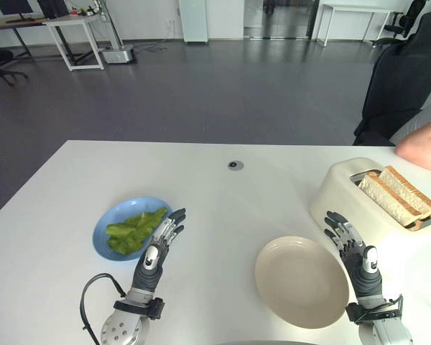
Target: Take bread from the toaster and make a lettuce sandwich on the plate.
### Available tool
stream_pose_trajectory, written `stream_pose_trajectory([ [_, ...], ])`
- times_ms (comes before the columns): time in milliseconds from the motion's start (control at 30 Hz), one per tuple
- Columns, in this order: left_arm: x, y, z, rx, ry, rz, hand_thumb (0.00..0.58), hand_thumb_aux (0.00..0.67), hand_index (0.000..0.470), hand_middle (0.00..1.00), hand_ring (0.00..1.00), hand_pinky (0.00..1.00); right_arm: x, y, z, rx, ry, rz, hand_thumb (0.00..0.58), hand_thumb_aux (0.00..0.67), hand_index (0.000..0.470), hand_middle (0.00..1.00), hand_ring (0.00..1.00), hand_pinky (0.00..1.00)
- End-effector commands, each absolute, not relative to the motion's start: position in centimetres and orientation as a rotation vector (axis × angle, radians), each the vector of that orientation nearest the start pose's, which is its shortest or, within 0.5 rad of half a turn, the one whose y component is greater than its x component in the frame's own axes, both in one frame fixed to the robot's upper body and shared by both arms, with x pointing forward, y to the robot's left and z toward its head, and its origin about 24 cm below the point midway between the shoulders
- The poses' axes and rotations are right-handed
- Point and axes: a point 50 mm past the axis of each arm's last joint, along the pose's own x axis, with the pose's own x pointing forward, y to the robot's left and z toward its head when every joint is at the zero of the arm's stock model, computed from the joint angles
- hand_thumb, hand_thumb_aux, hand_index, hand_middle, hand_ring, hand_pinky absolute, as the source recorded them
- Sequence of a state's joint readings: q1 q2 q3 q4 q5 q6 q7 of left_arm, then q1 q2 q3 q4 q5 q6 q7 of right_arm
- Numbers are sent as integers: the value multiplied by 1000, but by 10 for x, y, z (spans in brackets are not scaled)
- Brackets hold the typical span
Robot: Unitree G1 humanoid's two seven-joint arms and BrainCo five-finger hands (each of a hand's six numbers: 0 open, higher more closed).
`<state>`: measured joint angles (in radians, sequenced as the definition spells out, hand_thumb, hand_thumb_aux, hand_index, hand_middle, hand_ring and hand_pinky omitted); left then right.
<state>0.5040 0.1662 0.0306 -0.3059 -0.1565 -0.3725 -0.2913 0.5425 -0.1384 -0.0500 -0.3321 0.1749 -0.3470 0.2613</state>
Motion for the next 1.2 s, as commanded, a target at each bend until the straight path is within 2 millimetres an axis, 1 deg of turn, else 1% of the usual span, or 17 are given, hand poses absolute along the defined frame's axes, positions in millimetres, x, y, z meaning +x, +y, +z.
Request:
stream_pose_trajectory([
  [33,149,189,55,93,-172,-184,0,0,0,0,0,0,142,-194,55,-65,-148,108,0,0,0,0,0,0],
  [700,151,189,58,93,-181,-186,0,0,0,0,0,0,141,-194,55,-55,-137,108,0,0,0,0,0,0],
  [767,151,189,58,93,-182,-187,0,0,0,0,0,0,143,-194,58,-62,-137,108,0,0,0,0,0,0],
  [833,152,189,59,93,-184,-188,0,0,0,0,0,0,146,-195,73,-95,-172,118,0,0,0,0,0,0],
  [867,152,189,60,92,-186,-189,0,0,0,0,0,0,150,-198,87,-114,-204,123,0,0,0,0,0,0],
  [967,152,188,60,89,-189,-186,0,0,0,0,0,0,164,-223,150,-311,-377,75,0,0,0,0,0,0],
  [1000,152,188,60,88,-190,-186,0,0,0,0,0,0,167,-235,168,-398,-412,46,0,0,0,0,0,0],
  [1033,152,187,60,86,-191,-186,0,0,0,0,0,0,170,-246,183,-481,-425,14,0,0,0,0,0,0],
  [1100,151,186,61,81,-192,-183,0,0,0,0,0,0,176,-265,198,-622,-392,-51,0,0,0,0,0,0],
  [1133,151,186,61,80,-192,-181,0,0,0,0,0,0,179,-274,200,-669,-354,-79,0,0,0,0,0,0],
  [1200,151,186,61,77,-194,-183,0,0,0,0,0,0,183,-291,195,-771,-254,-115,0,0,0,0,0,0],
])
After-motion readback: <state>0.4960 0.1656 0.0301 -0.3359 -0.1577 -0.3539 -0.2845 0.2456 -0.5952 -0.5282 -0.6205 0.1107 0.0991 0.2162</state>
